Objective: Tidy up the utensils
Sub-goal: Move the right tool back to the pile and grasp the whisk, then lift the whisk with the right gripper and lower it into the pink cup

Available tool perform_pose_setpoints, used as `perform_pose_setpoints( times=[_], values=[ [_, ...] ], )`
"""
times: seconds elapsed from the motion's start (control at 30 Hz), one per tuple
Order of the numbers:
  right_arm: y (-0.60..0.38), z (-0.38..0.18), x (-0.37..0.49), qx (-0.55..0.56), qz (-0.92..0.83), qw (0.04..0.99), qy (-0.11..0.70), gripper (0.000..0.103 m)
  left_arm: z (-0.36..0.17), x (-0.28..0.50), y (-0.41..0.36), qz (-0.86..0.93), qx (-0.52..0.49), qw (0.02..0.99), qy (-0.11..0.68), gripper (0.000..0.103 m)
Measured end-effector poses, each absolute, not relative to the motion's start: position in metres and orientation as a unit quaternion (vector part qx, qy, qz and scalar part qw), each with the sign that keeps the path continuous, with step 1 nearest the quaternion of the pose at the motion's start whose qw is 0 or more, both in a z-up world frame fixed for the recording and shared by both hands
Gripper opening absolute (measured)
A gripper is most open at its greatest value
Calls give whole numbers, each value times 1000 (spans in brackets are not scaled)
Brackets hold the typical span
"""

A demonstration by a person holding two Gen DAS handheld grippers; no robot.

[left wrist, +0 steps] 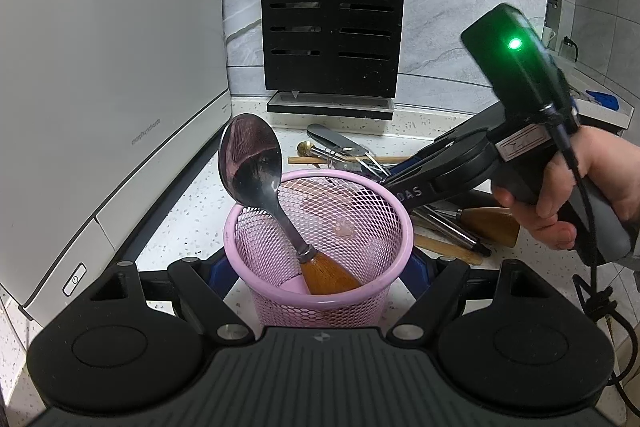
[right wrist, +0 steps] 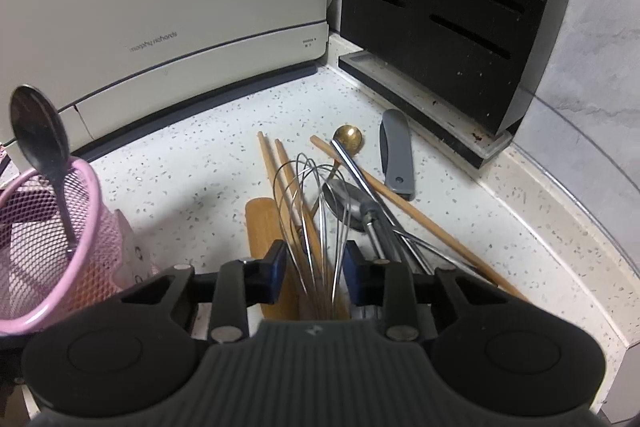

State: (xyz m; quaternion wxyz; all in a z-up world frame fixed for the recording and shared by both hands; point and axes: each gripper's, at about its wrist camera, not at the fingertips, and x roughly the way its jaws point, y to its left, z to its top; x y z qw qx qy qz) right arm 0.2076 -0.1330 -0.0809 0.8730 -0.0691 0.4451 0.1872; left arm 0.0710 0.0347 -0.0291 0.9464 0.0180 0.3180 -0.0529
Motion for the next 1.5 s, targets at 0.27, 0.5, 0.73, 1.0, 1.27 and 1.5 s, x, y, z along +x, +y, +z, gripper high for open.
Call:
perform_pose_setpoints(
  times=[0.27, 0.5, 0.73, 1.0, 1.27, 1.5],
  values=[
    [-143, -60, 195, -55, 194, 883, 423, 24, -29, 71, 35, -53, 18, 947, 318, 93],
    [-154, -34, 179, -38, 202, 895, 395, 23, -29, 71, 35, -54, 18, 946, 318, 93],
    [-167, 3, 160, 11, 207, 920, 332, 22, -29, 71, 36, -54, 18, 946, 318, 93],
    [-177, 34, 141, 88, 219, 943, 236, 22, -29, 72, 35, -54, 17, 946, 318, 93],
    [-174, 44, 125, 161, 283, 934, 144, 22, -29, 73, 34, -56, 17, 946, 319, 93],
    [-145, 24, 133, 119, 314, 924, 183, 22, -29, 73, 33, -57, 18, 946, 319, 93]
  ],
)
